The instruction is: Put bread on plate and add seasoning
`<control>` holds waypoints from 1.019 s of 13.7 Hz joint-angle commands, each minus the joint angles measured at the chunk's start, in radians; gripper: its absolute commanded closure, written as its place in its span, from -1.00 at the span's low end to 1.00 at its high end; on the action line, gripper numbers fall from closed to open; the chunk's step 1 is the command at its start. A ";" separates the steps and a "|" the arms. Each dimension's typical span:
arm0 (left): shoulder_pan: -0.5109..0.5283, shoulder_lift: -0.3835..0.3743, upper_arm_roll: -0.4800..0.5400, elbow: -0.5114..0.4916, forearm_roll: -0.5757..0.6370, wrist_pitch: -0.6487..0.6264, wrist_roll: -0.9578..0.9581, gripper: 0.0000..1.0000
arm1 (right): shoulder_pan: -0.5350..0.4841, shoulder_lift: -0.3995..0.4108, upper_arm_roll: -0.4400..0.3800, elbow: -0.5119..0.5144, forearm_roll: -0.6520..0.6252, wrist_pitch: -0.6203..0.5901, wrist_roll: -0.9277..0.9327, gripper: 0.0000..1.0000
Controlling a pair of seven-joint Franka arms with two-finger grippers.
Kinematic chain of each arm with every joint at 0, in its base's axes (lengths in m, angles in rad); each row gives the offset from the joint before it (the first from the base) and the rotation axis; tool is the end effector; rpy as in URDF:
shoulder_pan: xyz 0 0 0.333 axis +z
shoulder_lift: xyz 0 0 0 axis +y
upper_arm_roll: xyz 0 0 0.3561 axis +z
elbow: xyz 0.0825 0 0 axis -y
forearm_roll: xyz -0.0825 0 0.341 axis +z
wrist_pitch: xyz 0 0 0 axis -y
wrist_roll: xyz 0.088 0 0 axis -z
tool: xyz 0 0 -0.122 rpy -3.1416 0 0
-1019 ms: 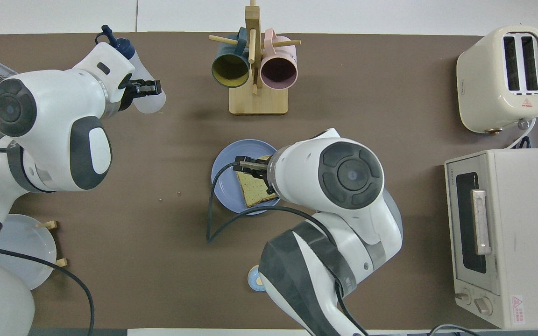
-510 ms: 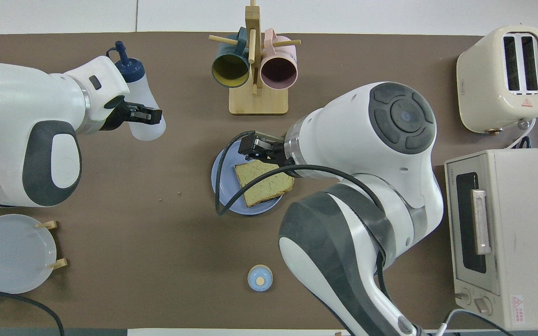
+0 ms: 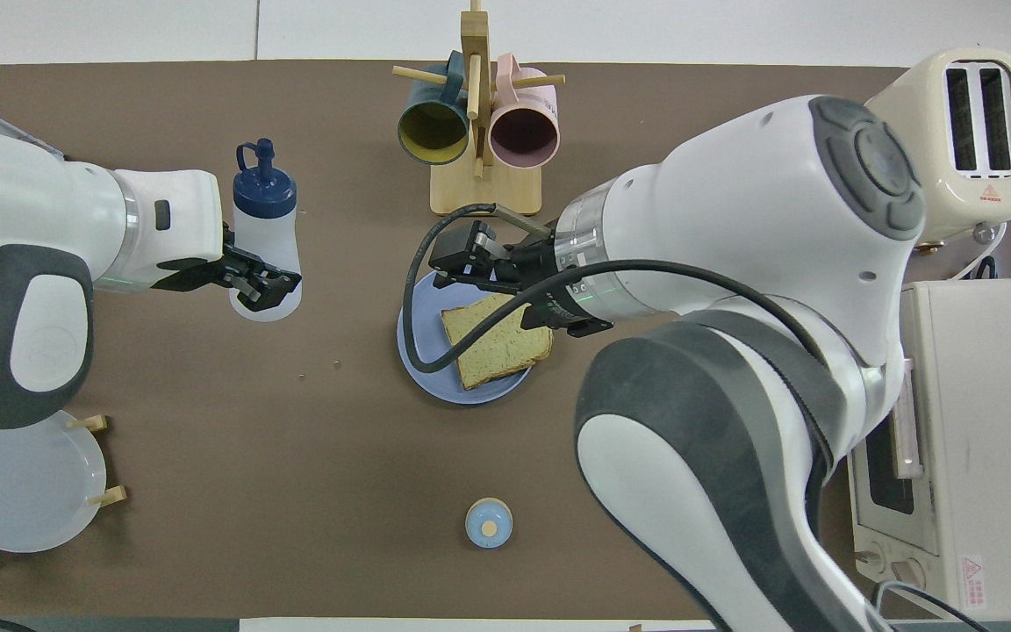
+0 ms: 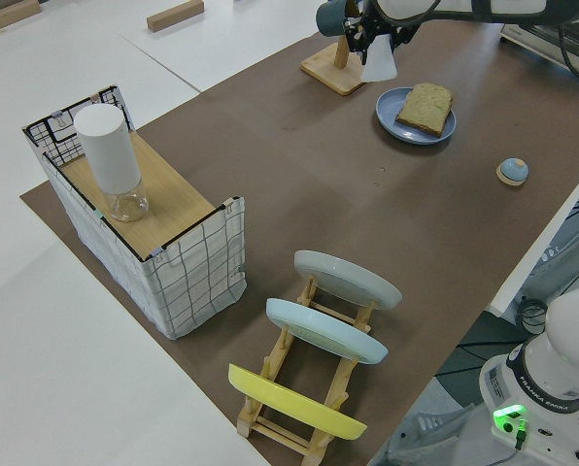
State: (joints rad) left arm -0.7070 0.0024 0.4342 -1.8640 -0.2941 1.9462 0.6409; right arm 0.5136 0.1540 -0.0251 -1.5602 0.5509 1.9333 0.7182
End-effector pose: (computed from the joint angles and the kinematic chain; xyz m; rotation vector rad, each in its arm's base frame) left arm 0.5059 -0.1662 0.5573 2.6419 -1.1423 0.1866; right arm 0.5085 0.3208 0.6172 -2.5347 0.4756 0.1657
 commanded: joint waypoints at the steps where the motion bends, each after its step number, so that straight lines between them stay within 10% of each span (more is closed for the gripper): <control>1: -0.006 -0.042 0.003 -0.021 0.015 -0.093 0.127 1.00 | -0.021 -0.011 0.005 0.020 0.064 -0.019 0.000 -1.00; 14: -0.009 -0.082 -0.060 -0.020 0.047 -0.263 0.436 1.00 | 0.138 0.002 0.027 0.028 0.034 0.263 0.046 -1.00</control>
State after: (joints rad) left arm -0.7115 -0.0556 0.3781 -1.8651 -0.2615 1.6747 1.0708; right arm 0.6507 0.1489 -0.0043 -1.5377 0.6036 2.1803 0.7771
